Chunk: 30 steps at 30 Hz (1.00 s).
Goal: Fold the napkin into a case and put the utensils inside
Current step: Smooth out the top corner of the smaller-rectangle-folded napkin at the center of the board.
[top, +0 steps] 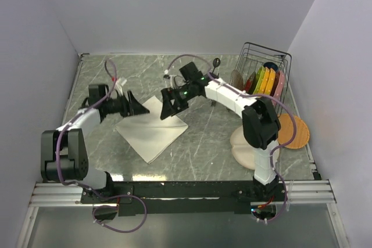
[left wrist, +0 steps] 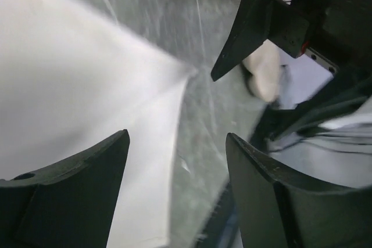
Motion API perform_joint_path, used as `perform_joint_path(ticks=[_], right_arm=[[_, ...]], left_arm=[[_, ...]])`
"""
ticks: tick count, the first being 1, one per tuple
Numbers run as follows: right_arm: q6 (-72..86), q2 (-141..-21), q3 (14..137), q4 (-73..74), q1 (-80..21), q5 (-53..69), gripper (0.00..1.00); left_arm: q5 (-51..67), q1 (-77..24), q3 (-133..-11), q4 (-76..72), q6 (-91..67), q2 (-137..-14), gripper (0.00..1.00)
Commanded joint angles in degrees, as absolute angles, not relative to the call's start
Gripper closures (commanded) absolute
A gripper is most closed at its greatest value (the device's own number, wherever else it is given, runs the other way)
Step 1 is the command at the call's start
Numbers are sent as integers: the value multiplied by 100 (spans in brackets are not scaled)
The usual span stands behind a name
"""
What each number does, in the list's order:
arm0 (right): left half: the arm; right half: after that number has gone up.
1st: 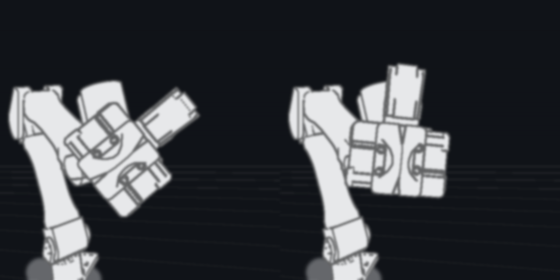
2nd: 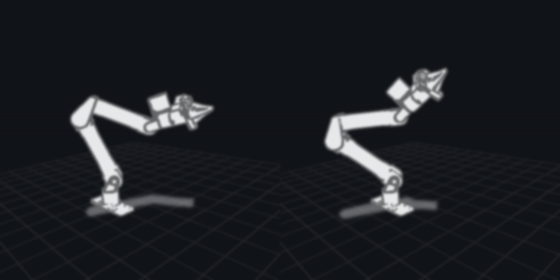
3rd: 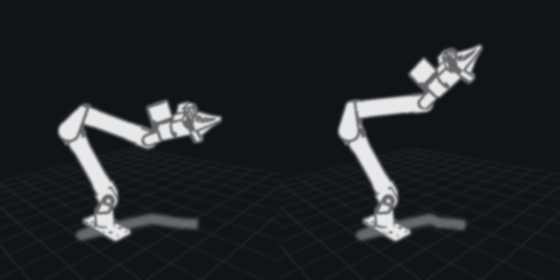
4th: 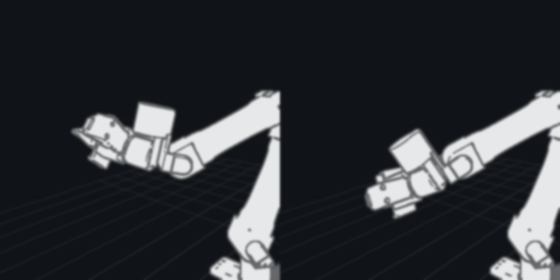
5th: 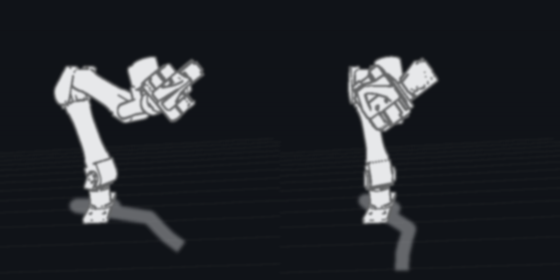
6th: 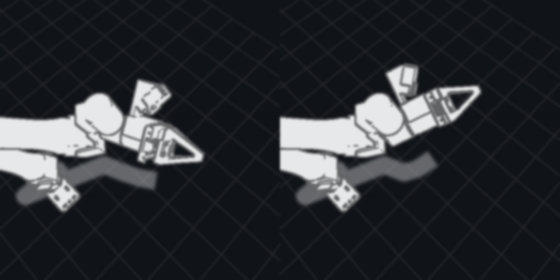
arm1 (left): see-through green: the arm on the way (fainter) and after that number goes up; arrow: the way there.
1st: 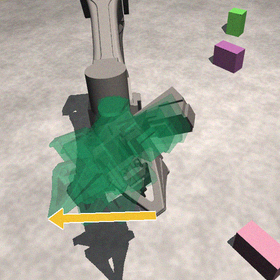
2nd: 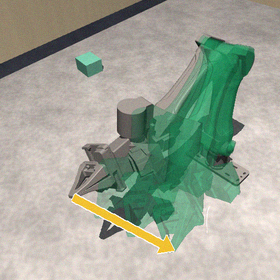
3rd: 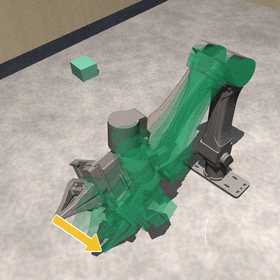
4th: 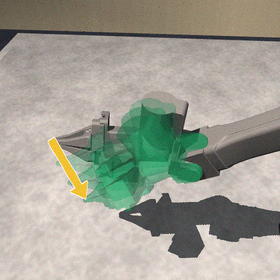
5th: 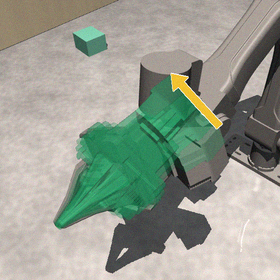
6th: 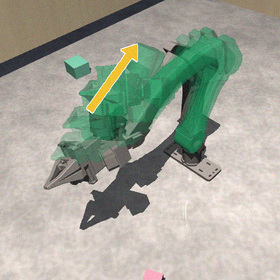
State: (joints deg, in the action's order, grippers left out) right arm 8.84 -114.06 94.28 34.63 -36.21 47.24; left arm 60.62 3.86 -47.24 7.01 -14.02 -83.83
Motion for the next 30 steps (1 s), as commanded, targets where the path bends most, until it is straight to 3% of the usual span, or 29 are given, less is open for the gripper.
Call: perform_joint_path(ticks=[1, 8, 14, 30], right_arm=[[1432, -11680, 9141, 2515, -3920, 5194, 2], [2293, -12102, 8816, 1302, -3990, 5282, 0], [2382, -12436, 8807, 1099, -3981, 5291, 0], [2734, -12823, 7708, 729, -3244, 5563, 1]], left_arm=[[6478, 378, -3808, -1054, -3680, -8156, 26], [6407, 352, -3524, -1995, -4139, -8815, 28], [6469, 343, -3621, -2153, -4096, -9456, 29], [6600, 764, -4052, -1003, -2620, -10942, 28]])
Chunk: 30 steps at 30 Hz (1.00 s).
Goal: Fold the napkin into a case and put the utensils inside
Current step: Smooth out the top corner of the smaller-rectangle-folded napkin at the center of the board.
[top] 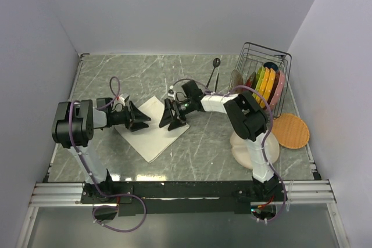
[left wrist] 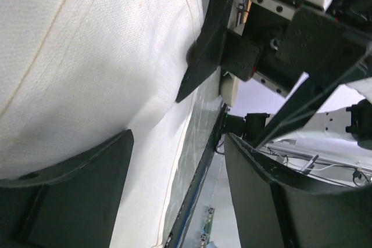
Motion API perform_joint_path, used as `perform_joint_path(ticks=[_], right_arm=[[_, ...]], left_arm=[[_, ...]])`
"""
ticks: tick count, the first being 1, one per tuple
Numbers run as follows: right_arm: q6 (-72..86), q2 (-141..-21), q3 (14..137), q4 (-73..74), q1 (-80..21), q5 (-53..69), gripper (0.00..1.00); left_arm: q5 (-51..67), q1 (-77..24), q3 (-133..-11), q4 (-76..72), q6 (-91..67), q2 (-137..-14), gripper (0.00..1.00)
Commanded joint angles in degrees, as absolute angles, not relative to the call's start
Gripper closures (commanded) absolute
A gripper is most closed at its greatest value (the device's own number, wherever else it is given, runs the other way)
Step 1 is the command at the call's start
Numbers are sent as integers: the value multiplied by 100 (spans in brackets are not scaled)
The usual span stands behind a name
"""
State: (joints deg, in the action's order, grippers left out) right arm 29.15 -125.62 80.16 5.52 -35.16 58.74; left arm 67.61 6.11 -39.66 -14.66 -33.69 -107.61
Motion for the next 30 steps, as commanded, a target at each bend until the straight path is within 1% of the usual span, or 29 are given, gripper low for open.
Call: perform_joint_path(ticks=[1, 10, 14, 16, 19, 21, 22, 24, 25, 26, 27, 28, 30], right_arm=[[2690, -12841, 7673, 773, -3156, 5590, 1], [2127, -12806, 7576, 1344, -2997, 5511, 2], [2101, -12814, 7594, 1388, -2988, 5458, 2], [2039, -12762, 7646, 1459, -2997, 5458, 2], [1986, -12429, 7760, 1573, -3058, 5519, 2], [2249, -12016, 7787, 1398, -3120, 5668, 1], [2398, -11875, 7787, 1276, -3172, 5747, 1], [2759, -11515, 7857, 994, -3225, 5897, 1], [2829, -11401, 7866, 958, -3243, 5897, 1], [2926, -11199, 7866, 941, -3234, 5897, 1], [2927, -11110, 7849, 993, -3234, 5793, 1], [2892, -11031, 7831, 1089, -3217, 5705, 1], [2673, -10872, 7787, 1467, -3191, 5425, 3]], left_arm=[[6679, 852, -4087, -819, -2463, -10951, 29], [6969, 1660, -4491, 781, -1119, -11214, 28], [7084, 1819, -4711, 1528, -537, -11294, 28], [7224, 1863, -4825, 1879, -239, -11180, 29], [7487, 1689, -5115, 2476, 307, -10584, 29], [7427, 1548, -5054, 2243, 36, -9916, 28], [7348, 1390, -4975, 1806, -600, -9705, 28], [7208, 1214, -4617, 1032, -1341, -9186, 29], [7033, 1013, -4458, 106, -2215, -9054, 30], [6927, 872, -4317, -338, -2615, -8853, 33], [6804, 722, -4124, -639, -2915, -8790, 34], [6681, 338, -4061, -929, -3353, -8746, 35], [6391, 36, -3860, -1868, -3908, -8806, 38]])
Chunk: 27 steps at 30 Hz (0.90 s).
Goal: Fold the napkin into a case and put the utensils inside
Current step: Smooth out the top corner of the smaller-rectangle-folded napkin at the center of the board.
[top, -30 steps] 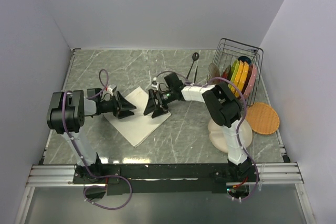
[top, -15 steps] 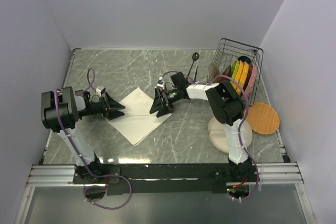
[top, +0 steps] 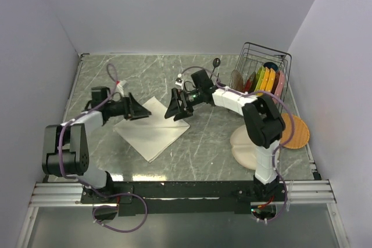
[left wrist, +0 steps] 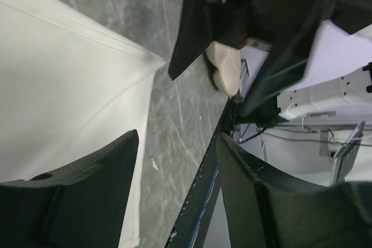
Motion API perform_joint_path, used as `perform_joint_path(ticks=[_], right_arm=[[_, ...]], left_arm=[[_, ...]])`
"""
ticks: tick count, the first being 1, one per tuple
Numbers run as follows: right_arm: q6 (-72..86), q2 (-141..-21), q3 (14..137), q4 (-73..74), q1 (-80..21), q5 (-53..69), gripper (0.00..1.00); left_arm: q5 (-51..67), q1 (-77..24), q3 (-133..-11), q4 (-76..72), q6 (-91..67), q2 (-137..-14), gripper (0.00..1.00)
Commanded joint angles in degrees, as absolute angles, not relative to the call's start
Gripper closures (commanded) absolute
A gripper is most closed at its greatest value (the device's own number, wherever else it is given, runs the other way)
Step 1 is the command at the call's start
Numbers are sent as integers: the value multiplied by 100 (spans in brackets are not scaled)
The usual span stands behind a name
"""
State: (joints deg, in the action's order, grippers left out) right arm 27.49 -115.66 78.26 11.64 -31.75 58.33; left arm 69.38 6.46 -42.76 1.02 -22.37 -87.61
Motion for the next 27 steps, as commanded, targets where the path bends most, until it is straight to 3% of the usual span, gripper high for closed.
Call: perform_joint_path(ticks=[1, 2, 3, 5, 6, 9, 15, 22, 27], right_arm=[[2611, -10855, 7744, 1563, -3182, 5310, 11], [2419, -10889, 7769, 1912, -3190, 5143, 17], [2347, -10924, 7743, 2029, -3190, 5002, 33], [2172, -11038, 7726, 2275, -3190, 4668, 46], [2127, -11065, 7717, 2311, -3199, 4571, 57], [1890, -11249, 7770, 2461, -3295, 4228, 68], [2013, -11829, 7901, 2294, -3313, 3885, 71], [2329, -12330, 7849, 2425, -3296, 3358, 72], [2329, -12489, 7752, 2628, -3226, 2884, 78]], left_arm=[[6294, -339, -3798, -2150, -4390, -8859, 41], [6145, -465, -3762, -2658, -4595, -9007, 46], [6091, -579, -3701, -2889, -4953, -9096, 47], [6012, -834, -3709, -3180, -5141, -9332, 53], [5960, -896, -3744, -3156, -5168, -9395, 55], [5828, -1063, -3762, -3095, -5142, -9606, 62], [5713, -1257, -3814, -3410, -5326, -10273, 67], [5748, -1134, -4087, -3524, -5344, -11406, 66], [5888, -660, -4043, -3182, -5019, -11584, 63]])
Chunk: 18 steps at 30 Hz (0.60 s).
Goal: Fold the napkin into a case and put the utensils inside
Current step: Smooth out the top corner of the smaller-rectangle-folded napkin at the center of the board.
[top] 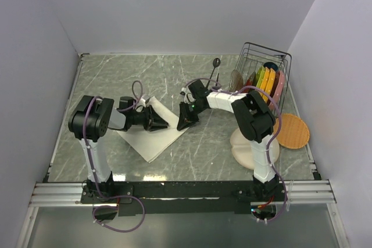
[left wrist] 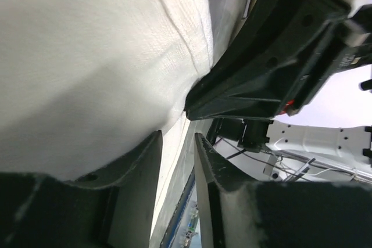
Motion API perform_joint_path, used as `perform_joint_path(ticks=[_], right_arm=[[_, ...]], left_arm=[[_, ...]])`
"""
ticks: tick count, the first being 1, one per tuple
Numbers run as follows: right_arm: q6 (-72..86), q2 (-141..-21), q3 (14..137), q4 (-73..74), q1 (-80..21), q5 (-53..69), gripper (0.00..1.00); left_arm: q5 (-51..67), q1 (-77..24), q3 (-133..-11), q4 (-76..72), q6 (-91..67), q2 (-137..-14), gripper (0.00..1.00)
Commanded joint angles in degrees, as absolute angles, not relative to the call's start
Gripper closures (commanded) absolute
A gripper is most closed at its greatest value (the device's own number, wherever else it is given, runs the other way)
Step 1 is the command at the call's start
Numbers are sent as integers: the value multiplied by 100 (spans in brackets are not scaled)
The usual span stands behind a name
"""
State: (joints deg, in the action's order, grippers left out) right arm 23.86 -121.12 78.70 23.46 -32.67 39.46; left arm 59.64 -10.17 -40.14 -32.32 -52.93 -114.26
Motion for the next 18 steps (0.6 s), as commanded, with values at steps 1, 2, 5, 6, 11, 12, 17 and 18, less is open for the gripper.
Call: perform_joint_path(ticks=[1, 2, 5, 6, 11, 12, 17, 18], right_arm=[[2338, -12498, 7691, 2628, -3165, 2857, 79], [2329, -12507, 7690, 2628, -3147, 2848, 79], [2233, -12516, 7708, 2716, -3120, 2821, 79], [2172, -12507, 7717, 2751, -3120, 2821, 79], [2013, -12507, 7769, 2795, -3120, 2891, 79], [1960, -12481, 7796, 2795, -3129, 2909, 80], [1811, -12375, 7910, 2681, -3190, 3383, 77], [1750, -12323, 7980, 2663, -3243, 3506, 76]], left_arm=[[5993, -572, -3956, -3173, -4992, -11575, 63], [6029, -371, -3929, -3060, -4827, -11532, 63], [6222, -19, -3964, -2185, -4063, -11365, 61], [6275, 148, -4007, -1901, -3817, -11338, 60], [6477, 754, -4288, -433, -2357, -11241, 59], [6434, 817, -4359, -22, -2173, -11189, 58], [6539, 801, -4886, 562, -1802, -10724, 53], [6600, 765, -5104, 606, -1784, -10462, 50]])
